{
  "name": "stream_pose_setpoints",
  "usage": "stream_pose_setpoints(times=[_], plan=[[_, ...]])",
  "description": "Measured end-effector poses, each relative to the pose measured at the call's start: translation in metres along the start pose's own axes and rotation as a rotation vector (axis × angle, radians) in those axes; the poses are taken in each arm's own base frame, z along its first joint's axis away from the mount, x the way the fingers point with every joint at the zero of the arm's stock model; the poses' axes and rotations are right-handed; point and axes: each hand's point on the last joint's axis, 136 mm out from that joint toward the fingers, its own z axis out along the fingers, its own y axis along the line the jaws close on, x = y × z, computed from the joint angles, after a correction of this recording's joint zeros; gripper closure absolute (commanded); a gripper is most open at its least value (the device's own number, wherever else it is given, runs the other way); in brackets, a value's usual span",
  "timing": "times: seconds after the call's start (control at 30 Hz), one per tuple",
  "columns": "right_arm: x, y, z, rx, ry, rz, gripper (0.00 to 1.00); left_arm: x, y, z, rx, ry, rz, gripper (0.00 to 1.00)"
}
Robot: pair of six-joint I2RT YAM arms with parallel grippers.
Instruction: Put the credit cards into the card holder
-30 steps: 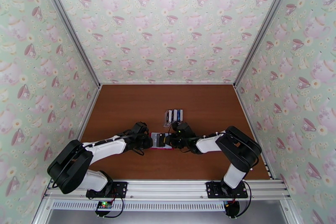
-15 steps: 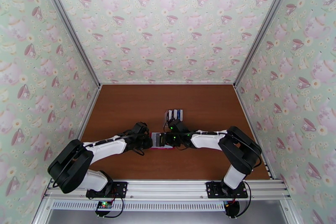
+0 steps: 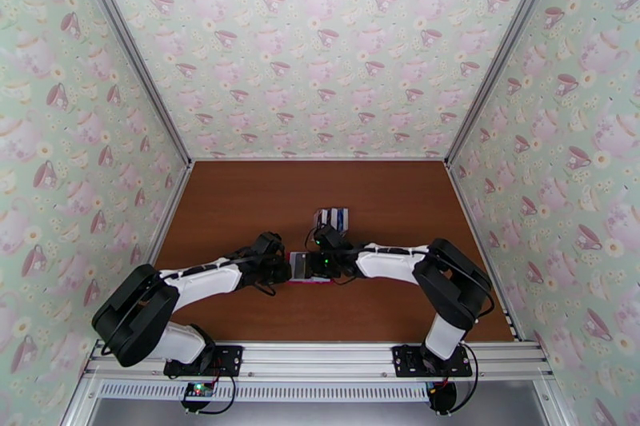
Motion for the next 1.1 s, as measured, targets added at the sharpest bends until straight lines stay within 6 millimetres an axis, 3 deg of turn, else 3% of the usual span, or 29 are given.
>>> stream_pose_setpoints(times=[0.2,1.1], plan=[[-0.003,0.008,0.000,-0.011,-0.004,-0.012,0.76,0.000,-0.002,0.001,0.007,0.003,0.001,0.70],[0.001,0.013,0.015,-0.004,0.020,-0.025,0.74,-0.001,-0.006,0.001,0.015,0.015,0.006,0.66]])
